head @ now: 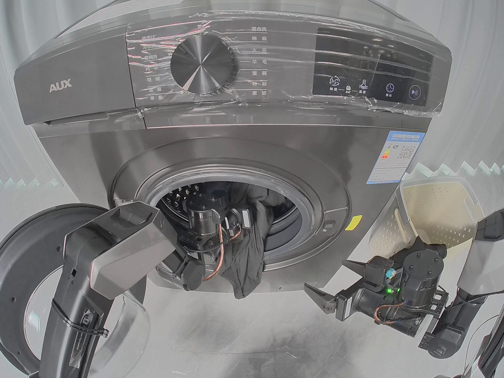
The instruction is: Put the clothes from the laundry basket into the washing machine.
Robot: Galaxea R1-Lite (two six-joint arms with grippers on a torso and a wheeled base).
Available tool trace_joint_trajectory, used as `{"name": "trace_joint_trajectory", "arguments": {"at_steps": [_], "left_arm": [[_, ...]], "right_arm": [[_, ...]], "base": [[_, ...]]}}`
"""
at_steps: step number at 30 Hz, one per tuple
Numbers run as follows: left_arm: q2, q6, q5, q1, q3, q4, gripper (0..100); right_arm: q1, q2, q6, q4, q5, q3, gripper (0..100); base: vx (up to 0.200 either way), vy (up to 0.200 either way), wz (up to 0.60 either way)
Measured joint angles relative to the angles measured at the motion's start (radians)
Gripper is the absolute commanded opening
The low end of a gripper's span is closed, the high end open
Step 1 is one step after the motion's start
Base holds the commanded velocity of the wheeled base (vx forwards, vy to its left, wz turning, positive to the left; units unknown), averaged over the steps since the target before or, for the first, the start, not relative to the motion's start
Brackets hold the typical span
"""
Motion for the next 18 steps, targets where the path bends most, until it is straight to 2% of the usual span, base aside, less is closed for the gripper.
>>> {"name": "trace_joint_trajectory", "arguments": {"at_steps": [3,4,12,18], "left_arm": [[0.017,-0.006,0.033,0.015,-0.08,-0.014,0],[0.021,-0.007,0.04,0.02,-0.098,-0.021,100],[0.036,-0.01,0.052,0.032,-0.125,-0.047,100],[0.012,-0.009,0.039,0.013,-0.04,-0.042,100]], "right_arm": [[-0.001,0.0,0.0,0.0,0.0,-0.001,100],[-0.003,0.0,-0.001,0.0,0.0,-0.001,100],[-0.005,-0.001,-0.001,0.0,0.0,-0.001,100],[-0.005,-0.001,-0.001,0.0,0.0,0.0,100]], "base": [[0.0,0.0,0.0],[0.0,0.0,0.0],[0.0,0.0,0.0],[0.0,0.0,0.0]]}}
